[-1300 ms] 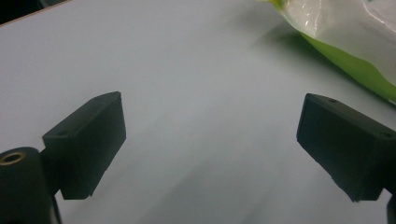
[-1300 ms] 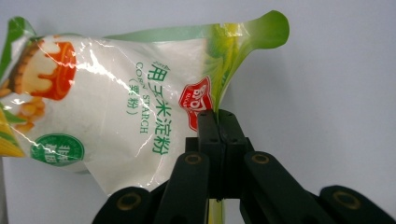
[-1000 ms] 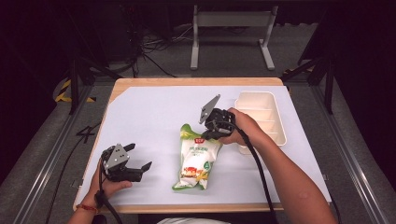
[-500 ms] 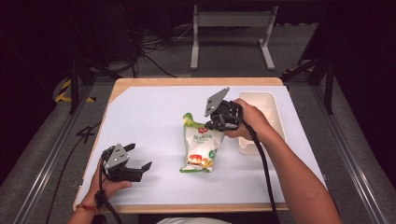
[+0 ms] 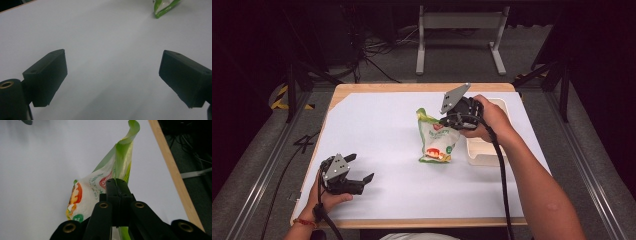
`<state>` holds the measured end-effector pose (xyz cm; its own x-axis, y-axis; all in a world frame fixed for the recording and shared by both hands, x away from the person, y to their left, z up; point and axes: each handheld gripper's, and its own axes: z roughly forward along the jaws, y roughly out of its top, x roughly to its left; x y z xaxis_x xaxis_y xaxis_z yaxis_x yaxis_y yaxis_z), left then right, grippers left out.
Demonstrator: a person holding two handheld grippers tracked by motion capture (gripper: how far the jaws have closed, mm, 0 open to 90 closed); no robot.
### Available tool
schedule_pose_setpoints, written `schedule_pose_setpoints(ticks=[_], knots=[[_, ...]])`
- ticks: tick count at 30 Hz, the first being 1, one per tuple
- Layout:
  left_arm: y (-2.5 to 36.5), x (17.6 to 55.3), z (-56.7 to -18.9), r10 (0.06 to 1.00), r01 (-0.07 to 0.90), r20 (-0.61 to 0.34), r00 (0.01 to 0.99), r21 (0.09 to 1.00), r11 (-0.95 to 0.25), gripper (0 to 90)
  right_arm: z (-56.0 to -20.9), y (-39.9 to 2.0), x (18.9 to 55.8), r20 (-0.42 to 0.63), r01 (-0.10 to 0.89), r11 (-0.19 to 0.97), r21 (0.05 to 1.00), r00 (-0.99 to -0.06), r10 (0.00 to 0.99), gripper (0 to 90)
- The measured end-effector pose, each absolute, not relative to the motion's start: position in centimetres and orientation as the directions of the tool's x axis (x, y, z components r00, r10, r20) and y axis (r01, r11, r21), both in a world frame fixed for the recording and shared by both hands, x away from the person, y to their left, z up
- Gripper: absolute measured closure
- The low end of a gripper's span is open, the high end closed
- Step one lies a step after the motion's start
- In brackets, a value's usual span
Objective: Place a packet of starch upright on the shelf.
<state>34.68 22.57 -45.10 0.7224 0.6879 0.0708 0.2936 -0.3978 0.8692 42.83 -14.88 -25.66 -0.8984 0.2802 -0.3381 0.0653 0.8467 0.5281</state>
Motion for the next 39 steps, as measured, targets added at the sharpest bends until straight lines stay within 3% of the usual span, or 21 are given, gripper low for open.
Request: schedule_pose_setpoints(ticks=[16,27,39], knots=[[22.8,34.8,-45.2,0.696,0.301,0.069,0.715,0.868,-0.395,8.9,-22.6,-19.3,44.0,-0.390,0.089,0.825,0.557,-0.849,0.355,90.0],[22.7,34.8,-45.3,0.697,0.312,0.061,0.714,0.864,-0.395,8.9,-20.5,-24.9,45.2,-0.455,0.091,0.792,0.603,-0.776,0.436,90.0],[22.5,34.9,-45.4,0.695,0.322,0.053,0.717,0.859,-0.398,8.7,-20.8,-27.6,45.6,-0.415,0.115,0.750,0.652,-0.773,0.480,90.0]])
